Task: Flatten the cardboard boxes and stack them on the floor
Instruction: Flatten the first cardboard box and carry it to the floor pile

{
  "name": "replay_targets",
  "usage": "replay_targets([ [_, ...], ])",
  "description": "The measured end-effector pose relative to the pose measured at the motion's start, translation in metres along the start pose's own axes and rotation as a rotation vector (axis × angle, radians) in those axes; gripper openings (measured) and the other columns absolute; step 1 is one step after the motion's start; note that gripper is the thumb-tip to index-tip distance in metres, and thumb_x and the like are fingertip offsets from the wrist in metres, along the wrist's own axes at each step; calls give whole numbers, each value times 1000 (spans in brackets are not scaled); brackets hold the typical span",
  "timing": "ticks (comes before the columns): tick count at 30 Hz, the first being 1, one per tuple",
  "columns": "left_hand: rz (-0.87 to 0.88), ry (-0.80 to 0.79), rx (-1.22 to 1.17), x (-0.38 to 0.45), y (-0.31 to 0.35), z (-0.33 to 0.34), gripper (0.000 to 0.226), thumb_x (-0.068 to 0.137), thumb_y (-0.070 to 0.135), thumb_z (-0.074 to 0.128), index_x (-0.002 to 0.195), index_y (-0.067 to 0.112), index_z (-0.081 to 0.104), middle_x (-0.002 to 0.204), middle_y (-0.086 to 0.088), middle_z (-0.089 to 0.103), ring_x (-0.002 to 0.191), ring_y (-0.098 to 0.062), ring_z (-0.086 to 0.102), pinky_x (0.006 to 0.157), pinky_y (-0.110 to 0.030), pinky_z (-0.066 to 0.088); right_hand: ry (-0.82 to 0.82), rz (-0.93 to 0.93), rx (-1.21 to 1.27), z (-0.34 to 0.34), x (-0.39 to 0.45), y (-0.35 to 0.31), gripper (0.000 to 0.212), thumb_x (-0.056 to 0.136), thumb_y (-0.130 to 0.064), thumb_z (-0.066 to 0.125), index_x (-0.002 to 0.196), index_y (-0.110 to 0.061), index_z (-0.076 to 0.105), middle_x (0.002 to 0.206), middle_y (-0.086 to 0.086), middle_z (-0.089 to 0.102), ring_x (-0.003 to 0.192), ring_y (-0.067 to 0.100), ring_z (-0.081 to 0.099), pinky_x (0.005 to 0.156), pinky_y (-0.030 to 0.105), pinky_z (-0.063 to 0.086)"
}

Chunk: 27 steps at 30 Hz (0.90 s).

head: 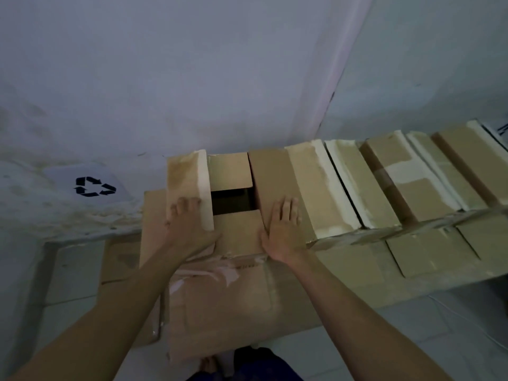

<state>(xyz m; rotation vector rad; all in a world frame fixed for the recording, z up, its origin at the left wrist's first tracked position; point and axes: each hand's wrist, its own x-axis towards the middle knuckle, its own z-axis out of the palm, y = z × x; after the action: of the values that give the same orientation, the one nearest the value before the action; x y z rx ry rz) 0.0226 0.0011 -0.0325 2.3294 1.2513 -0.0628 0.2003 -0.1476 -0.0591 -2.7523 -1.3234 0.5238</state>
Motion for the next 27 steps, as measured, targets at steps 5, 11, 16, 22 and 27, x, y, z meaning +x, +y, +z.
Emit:
replay_targets([
  [5, 2, 177, -586, -27, -23, -49, 55, 97, 29, 50, 145, 28, 26, 136, -1, 48, 113, -21, 52, 89, -39, 44, 55, 5, -52, 8, 1, -2, 84, 100, -41, 36, 155, 4, -10, 162, 28, -15, 149, 43, -18, 123, 51, -7],
  [11, 68, 309, -340, -43, -79, -77, 61, 95, 8, 51, 149, 23, 25, 141, -9, 49, 73, -9, 58, 57, -27, 49, 101, -335, -166, 7, 11, -39, 85, 90, -14, 53, 159, -6, 4, 166, 16, -5, 153, 31, -15, 123, 44, -12],
  [16, 47, 222, 358, -29, -106, -62, 53, 93, 25, 54, 143, 11, 38, 164, -11, 1, 150, -36, 7, 115, -63, 13, -104, -324, 2, -7, 35, -89, 61, 101, -31, 36, 157, -10, 22, 155, 13, 39, 151, 27, 22, 124, 46, -8],
  [22, -13, -2, 155, -17, -106, -29, 56, 102, 39, 30, 147, 6, 34, 157, -16, 29, 144, -35, 28, 118, -54, 22, 170, -262, 227, -63, 13, -113, 40, 96, -31, 43, 60, -12, 47, 61, 5, 53, 58, 24, 53, 61, 33, 42],
  [27, -83, -71, -96, -20, -93, -15, 60, 93, 65, 41, 124, 13, 41, 112, -7, 58, 92, -27, 57, 76, -37, 44, -107, -261, 285, -79, -45, -93, 40, 90, -28, 51, 51, -17, 53, 51, -1, 55, 51, 16, 55, 53, 28, 36],
])
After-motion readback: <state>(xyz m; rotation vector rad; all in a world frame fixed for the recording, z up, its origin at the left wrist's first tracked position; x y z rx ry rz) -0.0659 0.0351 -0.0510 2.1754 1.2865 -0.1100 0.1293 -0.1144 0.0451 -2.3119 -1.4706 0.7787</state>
